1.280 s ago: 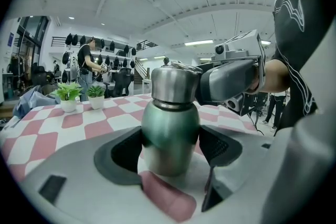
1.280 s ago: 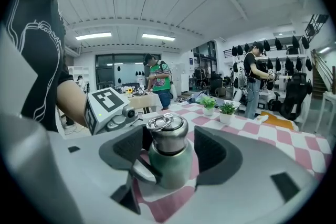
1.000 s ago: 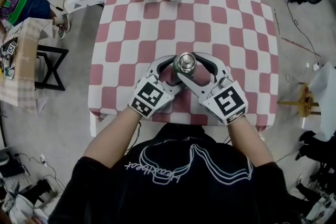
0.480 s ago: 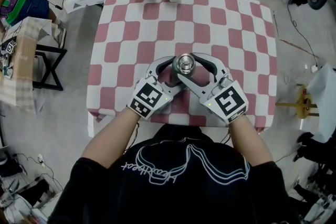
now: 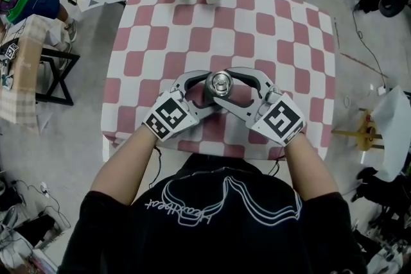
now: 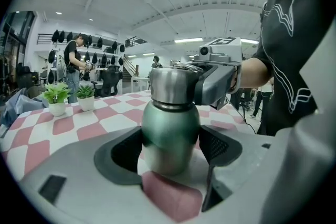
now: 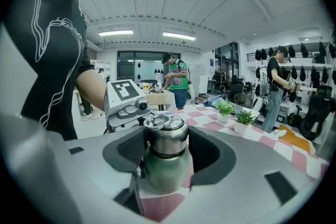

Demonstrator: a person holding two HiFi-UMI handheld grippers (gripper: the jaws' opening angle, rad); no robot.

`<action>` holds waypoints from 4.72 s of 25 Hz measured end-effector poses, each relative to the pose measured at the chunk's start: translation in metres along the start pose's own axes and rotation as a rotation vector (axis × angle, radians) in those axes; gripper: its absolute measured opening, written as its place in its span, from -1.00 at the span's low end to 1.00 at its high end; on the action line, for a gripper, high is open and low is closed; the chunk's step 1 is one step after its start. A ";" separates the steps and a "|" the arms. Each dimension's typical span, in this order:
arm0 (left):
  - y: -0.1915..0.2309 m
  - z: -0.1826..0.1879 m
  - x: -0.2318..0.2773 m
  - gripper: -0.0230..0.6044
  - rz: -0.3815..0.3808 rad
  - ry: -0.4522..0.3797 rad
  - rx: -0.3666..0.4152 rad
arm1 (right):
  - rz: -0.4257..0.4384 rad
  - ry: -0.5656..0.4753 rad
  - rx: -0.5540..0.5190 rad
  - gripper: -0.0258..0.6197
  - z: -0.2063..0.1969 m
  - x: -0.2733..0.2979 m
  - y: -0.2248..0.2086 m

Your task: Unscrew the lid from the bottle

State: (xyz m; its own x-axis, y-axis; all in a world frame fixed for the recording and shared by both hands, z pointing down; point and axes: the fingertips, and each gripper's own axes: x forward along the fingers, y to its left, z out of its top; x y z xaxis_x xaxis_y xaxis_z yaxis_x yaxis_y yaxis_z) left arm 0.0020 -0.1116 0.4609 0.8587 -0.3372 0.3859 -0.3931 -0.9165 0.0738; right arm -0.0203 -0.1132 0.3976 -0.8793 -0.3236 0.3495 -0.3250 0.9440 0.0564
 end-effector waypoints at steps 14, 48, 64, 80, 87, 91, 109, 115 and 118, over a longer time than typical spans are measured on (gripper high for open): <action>-0.002 -0.002 -0.005 0.17 -0.272 0.053 0.107 | 0.229 -0.010 -0.095 -0.15 0.003 0.003 0.006; 0.002 -0.001 -0.004 0.17 0.123 -0.018 -0.077 | -0.077 -0.078 0.065 0.04 0.013 -0.008 0.005; 0.003 -0.001 -0.004 0.17 0.258 -0.042 -0.139 | -0.193 -0.072 0.095 -0.15 0.005 0.001 0.000; -0.001 -0.001 -0.006 0.17 0.051 -0.044 -0.047 | -0.022 -0.070 0.055 -0.15 0.008 0.000 0.004; -0.002 -0.002 -0.007 0.17 -0.120 -0.018 0.027 | 0.114 -0.041 -0.018 -0.15 0.007 0.000 0.008; -0.003 -0.003 -0.007 0.17 -0.200 0.002 0.062 | 0.180 -0.025 -0.052 -0.16 0.007 0.002 0.009; -0.005 -0.007 -0.009 0.17 -0.398 0.120 0.155 | 0.365 0.044 -0.146 -0.15 0.005 0.003 0.013; -0.005 -0.006 -0.009 0.17 -0.384 0.112 0.145 | 0.359 0.048 -0.134 -0.15 0.004 0.004 0.013; -0.005 -0.006 -0.009 0.17 -0.363 0.106 0.137 | 0.328 0.048 -0.109 -0.08 0.003 0.004 0.010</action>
State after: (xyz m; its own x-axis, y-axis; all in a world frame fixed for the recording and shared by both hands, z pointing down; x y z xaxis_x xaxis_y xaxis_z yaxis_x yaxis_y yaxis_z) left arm -0.0056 -0.1030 0.4628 0.8921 0.0312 0.4508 -0.0168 -0.9946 0.1021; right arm -0.0287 -0.1049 0.3965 -0.9124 -0.0008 0.4093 0.0136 0.9994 0.0324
